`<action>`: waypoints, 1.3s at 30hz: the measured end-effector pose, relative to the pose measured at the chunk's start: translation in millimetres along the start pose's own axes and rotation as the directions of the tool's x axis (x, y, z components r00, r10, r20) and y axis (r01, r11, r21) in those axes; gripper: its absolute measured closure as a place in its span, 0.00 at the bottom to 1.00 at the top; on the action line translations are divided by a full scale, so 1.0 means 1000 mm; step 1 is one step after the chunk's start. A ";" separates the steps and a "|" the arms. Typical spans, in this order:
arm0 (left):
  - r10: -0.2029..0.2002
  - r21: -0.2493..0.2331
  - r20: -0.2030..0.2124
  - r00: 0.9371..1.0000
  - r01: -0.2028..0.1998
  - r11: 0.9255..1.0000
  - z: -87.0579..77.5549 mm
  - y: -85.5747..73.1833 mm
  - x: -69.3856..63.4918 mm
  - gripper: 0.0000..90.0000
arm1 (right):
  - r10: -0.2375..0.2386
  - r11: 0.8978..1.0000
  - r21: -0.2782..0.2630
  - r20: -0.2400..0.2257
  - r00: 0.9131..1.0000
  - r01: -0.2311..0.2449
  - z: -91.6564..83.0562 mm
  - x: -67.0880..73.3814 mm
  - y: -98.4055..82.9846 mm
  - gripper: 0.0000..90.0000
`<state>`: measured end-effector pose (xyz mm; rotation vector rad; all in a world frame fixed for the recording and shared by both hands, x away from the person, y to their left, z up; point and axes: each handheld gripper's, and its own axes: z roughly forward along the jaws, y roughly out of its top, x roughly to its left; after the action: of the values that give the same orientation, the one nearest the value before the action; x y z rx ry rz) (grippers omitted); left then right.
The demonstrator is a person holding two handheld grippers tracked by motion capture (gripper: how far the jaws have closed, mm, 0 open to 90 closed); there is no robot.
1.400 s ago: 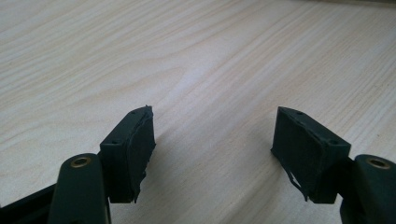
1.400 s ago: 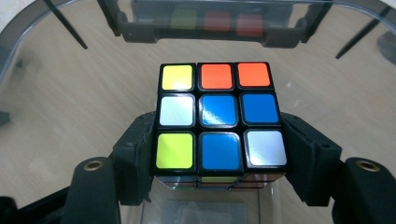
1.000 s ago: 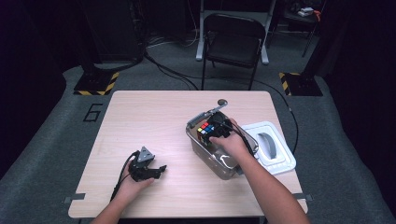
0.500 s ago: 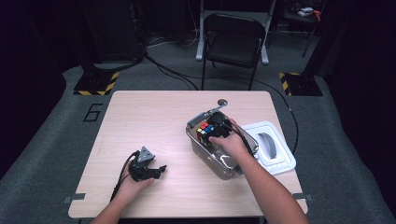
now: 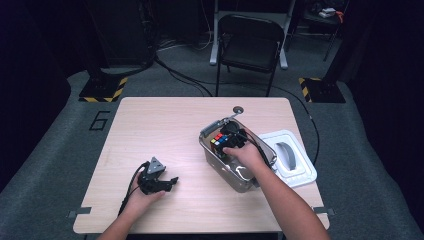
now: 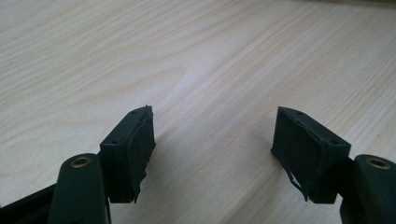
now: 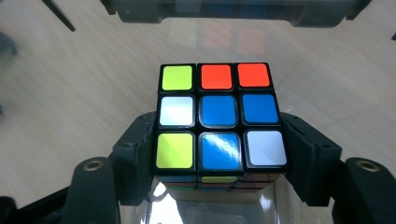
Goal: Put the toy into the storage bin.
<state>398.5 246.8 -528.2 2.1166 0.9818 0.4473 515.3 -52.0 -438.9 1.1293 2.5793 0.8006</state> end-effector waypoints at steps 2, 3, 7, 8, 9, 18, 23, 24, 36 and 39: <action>0.000 0.000 0.000 1.000 0.000 1.000 0.000 0.000 0.000 0.33 | 0.007 1.000 0.003 0.001 1.000 -0.007 0.000 0.000 0.000 0.37; 0.000 -0.001 0.000 1.000 0.000 1.000 0.000 0.000 0.000 0.33 | 0.009 1.000 0.004 -0.002 1.000 -0.009 0.001 0.000 0.000 0.38; 0.000 0.000 0.000 1.000 0.000 1.000 0.000 0.000 0.000 0.33 | 0.005 1.000 0.005 0.004 1.000 -0.005 0.001 0.001 0.000 0.37; 0.000 0.000 0.000 1.000 0.000 1.000 0.000 0.000 0.000 0.33 | 0.005 1.000 0.005 0.004 1.000 -0.005 0.001 0.001 0.000 0.37; -0.001 -0.001 0.000 1.000 0.001 1.000 0.000 0.000 0.000 0.33 | 0.012 1.000 0.006 0.005 1.000 -0.012 0.001 0.002 0.000 0.37; -0.001 -0.001 0.000 1.000 0.001 1.000 0.000 0.000 0.000 0.33 | 0.003 0.999 -0.035 0.001 1.000 -0.003 -0.006 0.002 0.002 0.35; -0.002 -0.001 0.000 1.000 0.002 1.000 0.000 0.000 0.000 0.33 | 0.016 0.999 -0.042 -0.010 1.000 -0.016 -0.011 0.000 0.002 0.36; -0.002 -0.001 0.000 1.000 0.002 1.000 0.000 0.000 0.000 0.33 | 0.017 0.999 -0.045 -0.012 1.000 -0.017 -0.012 0.000 0.002 0.36; -0.004 -0.002 0.001 1.000 0.004 1.000 0.000 0.000 0.000 0.33 | 0.010 0.996 -0.087 -0.019 1.000 -0.012 -0.048 0.002 -0.004 0.37; -0.003 -0.001 0.001 1.000 0.003 1.000 0.000 0.000 0.000 0.33 | 0.007 0.996 -0.093 -0.018 1.000 -0.009 -0.059 0.000 -0.007 0.39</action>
<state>398.4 246.6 -528.3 2.1135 0.9843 0.4454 487.7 -79.2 -393.9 1.1107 2.5248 0.9261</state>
